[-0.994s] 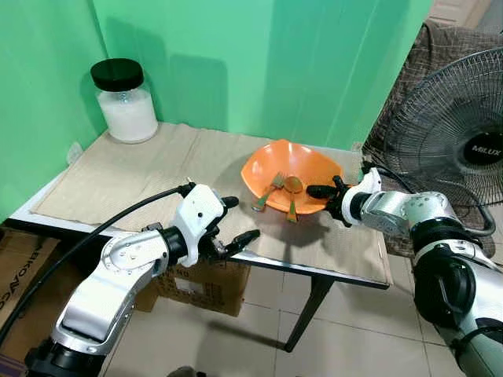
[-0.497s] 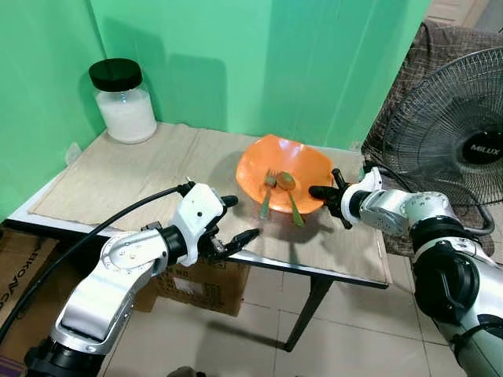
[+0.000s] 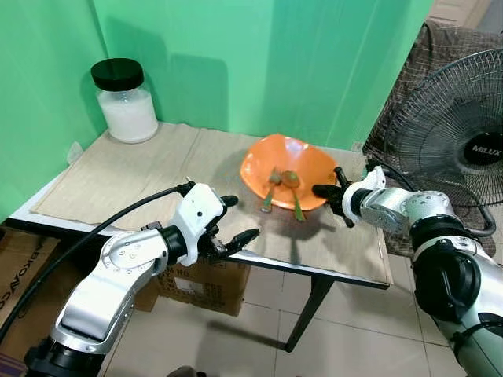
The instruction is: Setting the table
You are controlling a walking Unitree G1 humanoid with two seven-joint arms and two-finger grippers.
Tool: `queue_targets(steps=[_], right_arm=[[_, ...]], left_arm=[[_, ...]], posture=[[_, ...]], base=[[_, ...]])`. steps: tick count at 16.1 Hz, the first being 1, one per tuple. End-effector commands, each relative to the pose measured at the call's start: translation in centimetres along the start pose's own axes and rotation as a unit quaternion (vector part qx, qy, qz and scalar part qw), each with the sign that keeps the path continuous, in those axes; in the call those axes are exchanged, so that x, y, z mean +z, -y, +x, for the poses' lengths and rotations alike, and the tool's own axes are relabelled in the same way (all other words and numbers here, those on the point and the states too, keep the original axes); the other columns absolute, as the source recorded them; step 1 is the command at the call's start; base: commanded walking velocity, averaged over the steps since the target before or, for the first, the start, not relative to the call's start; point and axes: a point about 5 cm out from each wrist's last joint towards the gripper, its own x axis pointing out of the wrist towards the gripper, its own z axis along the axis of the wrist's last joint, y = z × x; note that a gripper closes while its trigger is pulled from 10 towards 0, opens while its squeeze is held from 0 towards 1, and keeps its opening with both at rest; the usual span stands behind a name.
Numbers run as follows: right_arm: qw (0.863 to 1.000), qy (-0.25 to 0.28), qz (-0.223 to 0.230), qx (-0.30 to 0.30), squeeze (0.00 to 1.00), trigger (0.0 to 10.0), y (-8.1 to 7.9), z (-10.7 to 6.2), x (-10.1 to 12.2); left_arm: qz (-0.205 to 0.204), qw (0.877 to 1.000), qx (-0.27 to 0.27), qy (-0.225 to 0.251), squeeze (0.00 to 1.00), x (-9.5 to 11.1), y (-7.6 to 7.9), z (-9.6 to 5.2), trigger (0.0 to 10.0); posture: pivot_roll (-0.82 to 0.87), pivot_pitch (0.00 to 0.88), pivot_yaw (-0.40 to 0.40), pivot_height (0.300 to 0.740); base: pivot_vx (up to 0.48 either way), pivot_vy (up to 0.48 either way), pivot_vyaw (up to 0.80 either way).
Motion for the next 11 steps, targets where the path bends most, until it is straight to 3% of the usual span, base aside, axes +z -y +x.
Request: queue_targets(steps=[1,2,4,7,11], right_arm=[[0.999,0.029,-0.03,0.012,0.0,0.0,-1.3,-0.5,1.3],[0.999,0.031,-0.041,0.011,0.0,0.0,-1.5,-0.5,1.4],[0.99,0.052,-0.128,-0.008,0.0,0.0,-2.4,-0.7,2.1],[0.971,0.079,-0.222,-0.035,0.0,0.0,-3.4,-0.7,2.6],[0.949,0.101,-0.296,-0.05,0.0,0.0,-4.1,-0.9,3.1]], left_arm=[[0.005,1.0,-0.001,0.005,0.0,0.5,-0.1,0.0,10.0],[0.005,1.0,-0.001,0.005,0.0,0.5,-0.1,0.0,10.0],[0.005,1.0,-0.002,0.005,0.0,0.5,0.0,0.0,10.0],[0.004,1.0,-0.002,0.005,0.0,0.5,0.0,0.1,10.0],[0.003,1.0,-0.001,0.005,0.0,0.5,0.1,0.1,10.0]], posture=[[-0.16,0.0,-0.073,0.74],[-0.16,0.0,-0.073,0.74],[-0.16,0.0,-0.075,0.74],[-0.16,0.0,-0.077,0.74],[-0.16,0.0,-0.079,0.74]], base=[[0.0,0.0,0.0],[0.0,0.0,0.0],[0.0,0.0,0.0],[0.0,0.0,0.0],[0.0,0.0,0.0]])
